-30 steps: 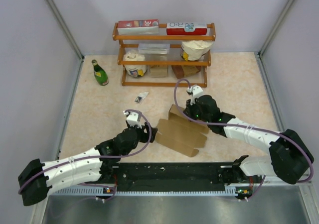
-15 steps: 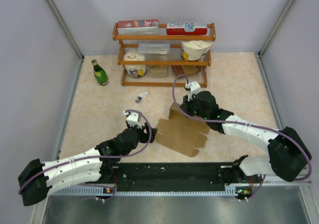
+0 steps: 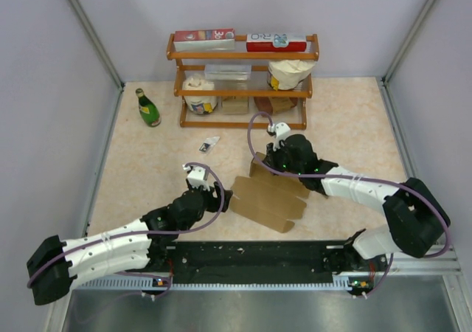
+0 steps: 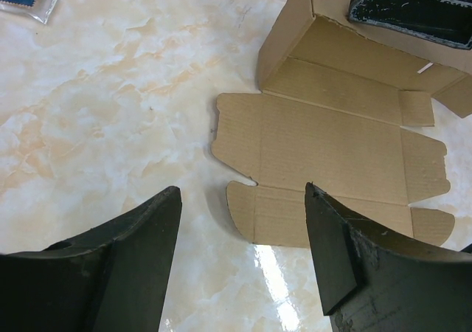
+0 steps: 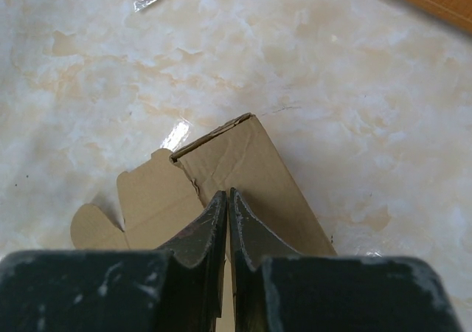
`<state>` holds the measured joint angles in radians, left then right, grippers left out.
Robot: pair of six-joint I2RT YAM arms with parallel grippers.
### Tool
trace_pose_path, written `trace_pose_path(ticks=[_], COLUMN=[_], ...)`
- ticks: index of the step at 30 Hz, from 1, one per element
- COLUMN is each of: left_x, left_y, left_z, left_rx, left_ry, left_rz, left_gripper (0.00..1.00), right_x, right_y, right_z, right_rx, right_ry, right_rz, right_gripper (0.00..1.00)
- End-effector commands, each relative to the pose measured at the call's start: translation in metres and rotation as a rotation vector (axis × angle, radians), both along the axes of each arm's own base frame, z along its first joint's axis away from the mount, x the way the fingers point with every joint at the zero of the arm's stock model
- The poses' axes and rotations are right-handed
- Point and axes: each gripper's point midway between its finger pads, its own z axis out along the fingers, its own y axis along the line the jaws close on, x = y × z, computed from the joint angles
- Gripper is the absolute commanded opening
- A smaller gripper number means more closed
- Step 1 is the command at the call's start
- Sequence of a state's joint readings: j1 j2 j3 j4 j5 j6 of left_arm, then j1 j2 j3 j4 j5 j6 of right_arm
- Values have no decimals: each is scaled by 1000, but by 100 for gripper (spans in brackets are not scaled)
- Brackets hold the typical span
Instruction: Fold the paper box
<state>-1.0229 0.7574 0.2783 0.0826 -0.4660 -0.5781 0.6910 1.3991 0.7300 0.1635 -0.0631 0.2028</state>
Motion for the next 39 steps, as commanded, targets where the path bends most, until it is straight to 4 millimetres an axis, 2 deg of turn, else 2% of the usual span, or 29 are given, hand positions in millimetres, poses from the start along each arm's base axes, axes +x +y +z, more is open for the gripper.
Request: trace_pose_path(ticks=[1,4,7,13,19,22,25,29,31,35,39], left_x=[5,8,11,18,36,52,76,99,108,124,142], left_y=[-4,-6,-4,1,0,3,13,14,9,-10,-19], left_z=[15,25,33,43,61,72,90,116,129,142,155], left_rx=[-25,-24,-31,-32,15,-12,-59,-16,-1,21,37], left_ry=[-28,-45,-60,-76,-76,-65,-76,-128,-145,-161,-183], left_rz=[16,18,33,61,56,63,93,100,88,37,24], left_gripper=[72,72,73,75,76,76,76,76,76,77,78], right_x=[6,5,-2,-34,-56,-60,-61,-62,-63,-64,-67], right_y=[3,-7,-31,-80,-112,-122,-128,-131,-132,-135,-134], right_z=[28,53,74,76,68,65,59,51,48,46,43], right_rx=[33,47,48,68,117,139,126,102,94,95,103], right_ry=[-63,-106,-138,-122,-94,-86,-75,-49,-45,-41,-30], right_rz=[3,-30,-114,-258,-377,-428,-454,-470,-473,-488,-480], right_gripper=[5,9,14,25,31,32,32,34,35,35,35])
